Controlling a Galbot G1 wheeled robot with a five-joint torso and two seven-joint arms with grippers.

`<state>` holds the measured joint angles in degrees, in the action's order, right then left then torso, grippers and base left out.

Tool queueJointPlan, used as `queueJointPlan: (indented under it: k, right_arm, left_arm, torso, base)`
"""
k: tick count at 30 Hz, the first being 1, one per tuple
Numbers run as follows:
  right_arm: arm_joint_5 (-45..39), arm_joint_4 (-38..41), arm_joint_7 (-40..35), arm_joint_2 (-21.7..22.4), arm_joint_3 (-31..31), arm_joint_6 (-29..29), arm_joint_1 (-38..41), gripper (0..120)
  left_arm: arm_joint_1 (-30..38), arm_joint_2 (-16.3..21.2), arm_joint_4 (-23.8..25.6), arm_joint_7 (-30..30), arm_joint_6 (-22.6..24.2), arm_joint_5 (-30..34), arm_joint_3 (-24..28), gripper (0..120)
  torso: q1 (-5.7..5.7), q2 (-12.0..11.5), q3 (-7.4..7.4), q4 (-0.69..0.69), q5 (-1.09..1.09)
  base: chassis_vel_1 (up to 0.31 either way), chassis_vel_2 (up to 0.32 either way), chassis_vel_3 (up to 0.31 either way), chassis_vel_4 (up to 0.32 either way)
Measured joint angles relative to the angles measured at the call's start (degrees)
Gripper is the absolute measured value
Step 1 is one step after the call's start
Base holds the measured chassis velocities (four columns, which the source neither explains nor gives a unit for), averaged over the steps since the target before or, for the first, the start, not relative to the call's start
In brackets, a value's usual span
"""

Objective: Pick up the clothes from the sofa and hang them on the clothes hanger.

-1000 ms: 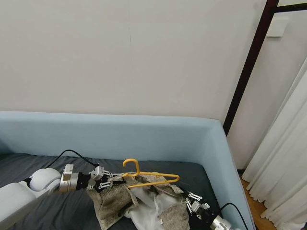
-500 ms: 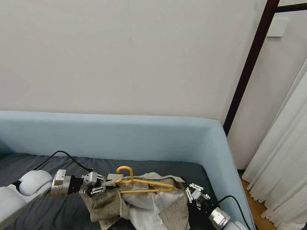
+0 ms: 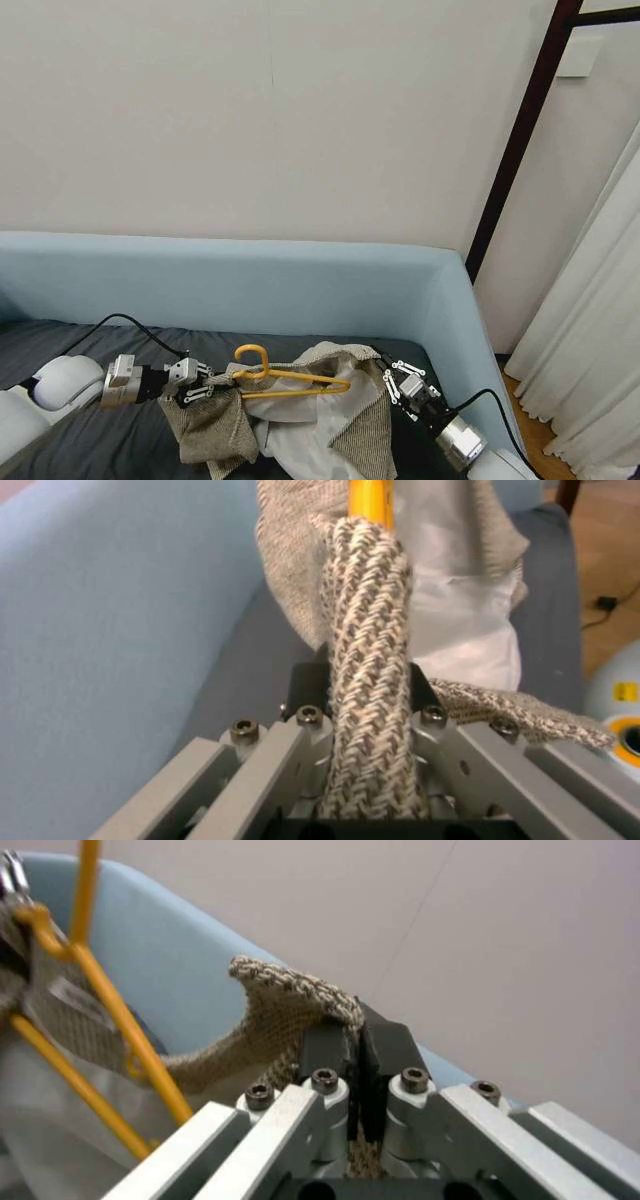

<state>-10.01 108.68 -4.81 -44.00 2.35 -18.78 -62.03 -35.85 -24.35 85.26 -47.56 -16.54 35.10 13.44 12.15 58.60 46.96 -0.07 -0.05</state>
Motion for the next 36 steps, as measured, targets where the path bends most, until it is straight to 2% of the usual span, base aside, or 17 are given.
queueJointPlan:
  k: [3, 10, 17, 27, 32, 36]
  right_arm:
    - [-1.75, 3.67, -0.05, 1.58, -0.34, 1.48, -0.18, 0]
    - [-2.69, 5.23, -0.18, 2.77, -1.58, 2.26, -0.52, 0]
    - [-3.79, 2.93, -0.87, 3.64, -2.18, 2.45, 0.5, 0]
    - [-6.32, 4.09, -2.3, 3.59, -2.05, 4.1, 1.27, 0]
    - [-6.63, 6.52, -2.39, 4.21, -1.93, 4.36, 0.58, 0]
    - [-5.7, 9.51, -2.12, 4.77, -1.87, 4.22, -1.83, 0]
  left_arm:
    - [2.05, -0.81, -0.35, 2.63, 0.91, 0.52, 2.13, 7]
    - [4.09, -1.92, -1.28, 4.29, 1.31, 1.85, 3.13, 7]
    - [4.46, -1.48, -1.26, 4.28, 1.32, 5.65, 0.96, 7]
    - [2.0, -0.77, -1.21, 3.86, 1.11, 4.21, -0.42, 7]
    - [2.86, -1.67, -1.43, 4.54, 1.27, 3.24, 2.53, 7]
    - [5.16, -3.89, -2.14, 7.72, 2.51, 6.93, 6.51, 7]
  torso:
    - [0.0, 0.0, 0.0, 0.0, 0.0]
    - [0.01, 0.0, 0.0, -0.01, 0.0]
    - [0.0, 0.0, 0.0, 0.0, 0.01]
    - [0.0, 0.0, 0.0, 0.01, -0.02]
    - [0.0, 0.0, 0.0, 0.01, -0.01]
    - [0.0, 0.0, 0.0, -0.01, -0.02]
  base:
    - [0.0, 0.0, 0.0, 0.0]
    - [0.0, 0.0, 0.0, 0.0]
    - [0.0, 0.0, 0.0, 0.0]
    - [0.0, 0.0, 0.0, 0.0]
    - [0.0, 0.0, 0.0, 0.0]
    - [0.0, 0.0, 0.0, 0.0]
